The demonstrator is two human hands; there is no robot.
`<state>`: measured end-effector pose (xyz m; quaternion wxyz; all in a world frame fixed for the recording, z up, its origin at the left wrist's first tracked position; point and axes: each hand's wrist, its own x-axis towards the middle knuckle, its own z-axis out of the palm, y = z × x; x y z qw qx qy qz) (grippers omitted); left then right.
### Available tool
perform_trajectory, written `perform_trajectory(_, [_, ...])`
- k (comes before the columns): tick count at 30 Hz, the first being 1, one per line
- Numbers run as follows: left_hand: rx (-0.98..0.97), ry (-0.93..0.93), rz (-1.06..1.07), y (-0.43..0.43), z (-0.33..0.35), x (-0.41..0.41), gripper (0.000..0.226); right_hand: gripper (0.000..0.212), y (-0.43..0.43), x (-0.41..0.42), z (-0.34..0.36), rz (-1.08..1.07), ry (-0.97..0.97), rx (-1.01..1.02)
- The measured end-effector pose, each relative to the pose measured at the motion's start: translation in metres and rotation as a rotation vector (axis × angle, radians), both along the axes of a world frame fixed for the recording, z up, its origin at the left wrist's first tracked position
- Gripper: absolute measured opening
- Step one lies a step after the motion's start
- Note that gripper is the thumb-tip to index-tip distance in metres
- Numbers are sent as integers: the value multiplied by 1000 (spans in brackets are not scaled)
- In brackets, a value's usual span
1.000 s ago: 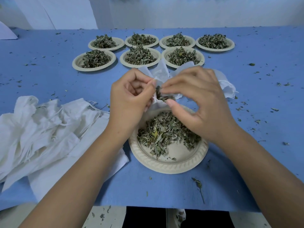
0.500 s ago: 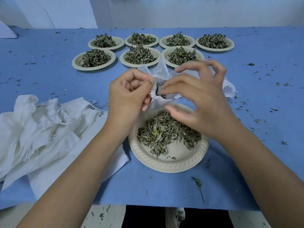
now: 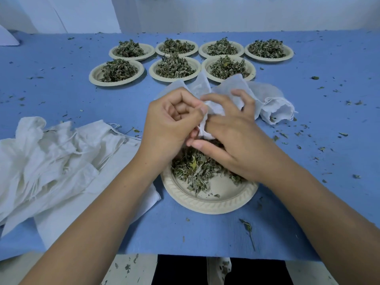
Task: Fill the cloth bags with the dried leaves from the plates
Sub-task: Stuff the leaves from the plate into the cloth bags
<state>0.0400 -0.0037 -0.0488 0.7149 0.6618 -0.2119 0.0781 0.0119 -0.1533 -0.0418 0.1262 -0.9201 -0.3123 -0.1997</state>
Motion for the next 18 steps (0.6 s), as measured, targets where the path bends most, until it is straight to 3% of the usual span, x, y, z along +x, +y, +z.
perform_trajectory(2, [0, 5, 12, 0, 0, 1, 19, 39, -2, -1, -1, 24, -19, 54])
perform_trajectory(5, [-46, 70, 76, 2, 0, 5, 23, 37, -15, -2, 4, -5, -338, 297])
perform_trajectory(7, [-54, 75, 80, 1, -1, 5, 23, 38, -19, -3, 7, -51, -440, 352])
perform_trajectory(12, [-50, 2, -11, 0, 0, 1, 17, 35, 0, -2, -2, 31, -42, 82])
perform_trajectory(16, [-67, 73, 104, 2, 0, 6, 22, 19, -7, -1, 3, 16, -50, 400])
perform_trajectory(18, [-109, 110, 155, 3, 1, 7, 25, 15, -12, 0, 7, 74, -14, 467])
